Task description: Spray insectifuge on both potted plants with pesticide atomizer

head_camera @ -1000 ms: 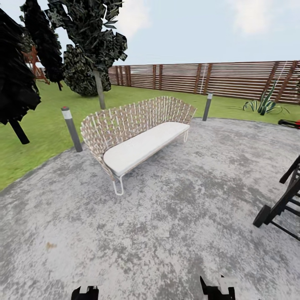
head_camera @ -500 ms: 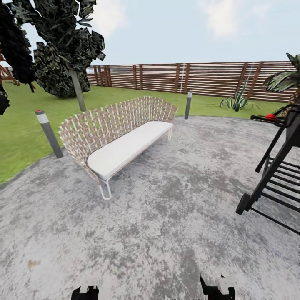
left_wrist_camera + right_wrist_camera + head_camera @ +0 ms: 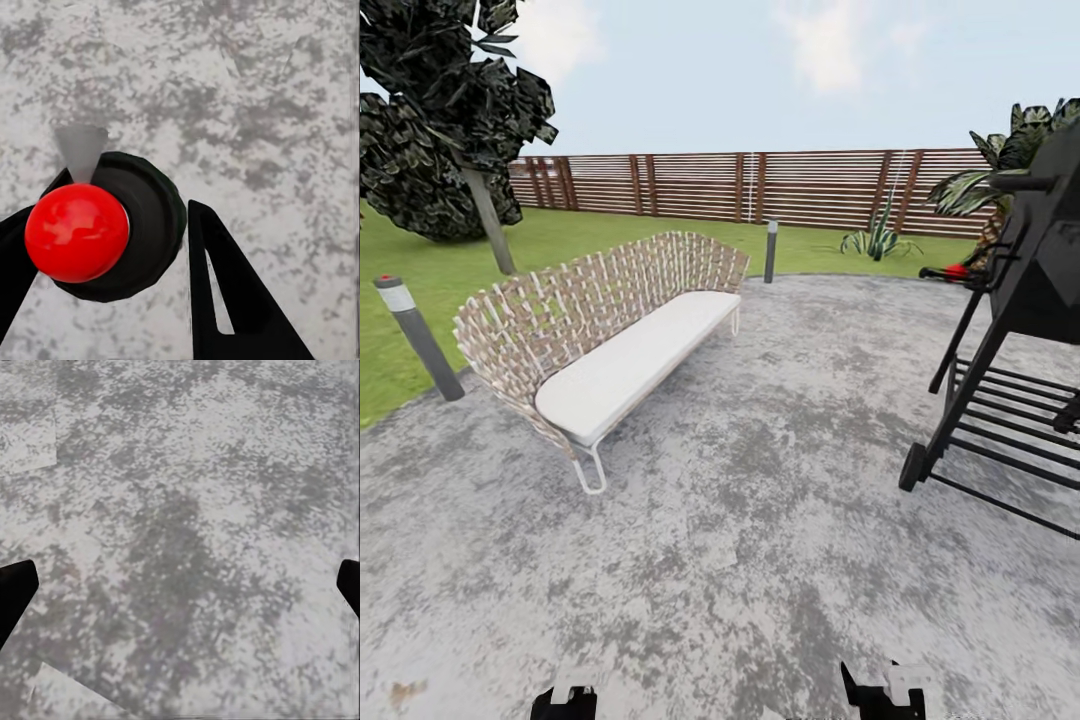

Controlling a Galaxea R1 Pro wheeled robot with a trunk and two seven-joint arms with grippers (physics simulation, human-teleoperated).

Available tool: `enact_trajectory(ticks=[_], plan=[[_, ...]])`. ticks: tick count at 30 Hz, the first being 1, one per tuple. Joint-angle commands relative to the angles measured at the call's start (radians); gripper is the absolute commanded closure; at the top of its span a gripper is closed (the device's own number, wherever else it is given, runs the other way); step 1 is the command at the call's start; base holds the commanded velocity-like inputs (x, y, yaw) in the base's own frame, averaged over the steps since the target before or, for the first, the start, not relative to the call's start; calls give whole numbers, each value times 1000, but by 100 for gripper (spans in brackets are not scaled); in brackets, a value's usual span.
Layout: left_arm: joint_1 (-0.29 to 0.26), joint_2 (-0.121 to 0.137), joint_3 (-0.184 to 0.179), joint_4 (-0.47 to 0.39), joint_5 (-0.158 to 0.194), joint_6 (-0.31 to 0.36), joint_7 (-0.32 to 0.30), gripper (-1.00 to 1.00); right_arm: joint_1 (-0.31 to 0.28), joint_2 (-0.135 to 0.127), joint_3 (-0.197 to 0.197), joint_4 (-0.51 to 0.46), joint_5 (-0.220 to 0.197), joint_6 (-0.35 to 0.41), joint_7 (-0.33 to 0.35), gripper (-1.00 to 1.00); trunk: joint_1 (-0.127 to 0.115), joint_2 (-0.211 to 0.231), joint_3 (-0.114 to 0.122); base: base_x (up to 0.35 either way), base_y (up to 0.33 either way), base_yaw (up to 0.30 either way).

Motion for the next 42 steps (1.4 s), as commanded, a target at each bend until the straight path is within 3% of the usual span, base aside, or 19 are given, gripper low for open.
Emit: enact_trajectory(ticks=[1, 24, 42], plan=[[0, 0, 5, 1, -5, -4, 0, 100, -1, 0, 8, 1, -11, -3, 5, -100, 0, 0, -1, 12, 15, -279], [0, 0, 5, 1, -6, -3, 0, 100, -1, 0, 7, 1, -11, -2, 3, -100, 0, 0, -1, 10, 6, -278], [0, 0, 5, 1, -5, -3, 0, 100, -1, 0, 10, 1, -9, -1, 3, -100, 0, 0, -1, 94, 272, -278]])
